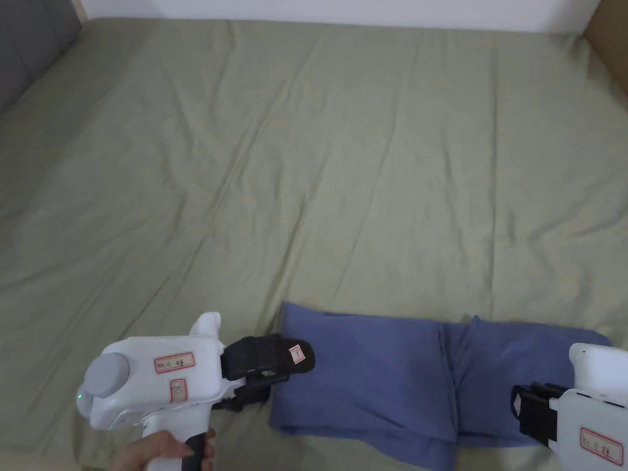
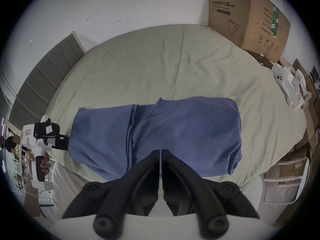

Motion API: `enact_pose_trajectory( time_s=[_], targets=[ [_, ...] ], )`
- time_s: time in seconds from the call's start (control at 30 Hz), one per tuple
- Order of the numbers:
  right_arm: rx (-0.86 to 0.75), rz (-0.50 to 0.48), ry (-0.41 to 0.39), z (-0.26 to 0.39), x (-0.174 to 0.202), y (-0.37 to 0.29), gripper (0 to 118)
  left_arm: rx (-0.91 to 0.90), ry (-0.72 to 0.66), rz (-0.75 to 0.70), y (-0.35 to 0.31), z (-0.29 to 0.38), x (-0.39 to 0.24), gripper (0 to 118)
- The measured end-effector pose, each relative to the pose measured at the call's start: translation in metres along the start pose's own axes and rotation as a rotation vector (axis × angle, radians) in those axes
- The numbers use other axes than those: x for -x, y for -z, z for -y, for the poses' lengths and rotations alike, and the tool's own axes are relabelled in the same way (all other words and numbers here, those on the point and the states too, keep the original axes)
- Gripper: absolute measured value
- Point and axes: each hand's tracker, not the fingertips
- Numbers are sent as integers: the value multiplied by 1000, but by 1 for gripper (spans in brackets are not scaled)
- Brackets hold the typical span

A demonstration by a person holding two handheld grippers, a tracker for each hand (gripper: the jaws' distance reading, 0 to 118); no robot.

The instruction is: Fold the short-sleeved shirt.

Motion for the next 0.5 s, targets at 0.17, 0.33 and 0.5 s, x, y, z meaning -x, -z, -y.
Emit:
enact_pose_trajectory(
  time_s=[0.17,0.33,0.5],
  targets=[
    [18,-3,-7,0,4,4,3,88,41,-76,28,0,-5,13],
    [35,6,-26,0,5,6,3,75,12,-18,10,-6,-1,12],
    [30,9,-14,-5,5,7,3,25,47,-79,-39,-16,-3,11]
  ],
)
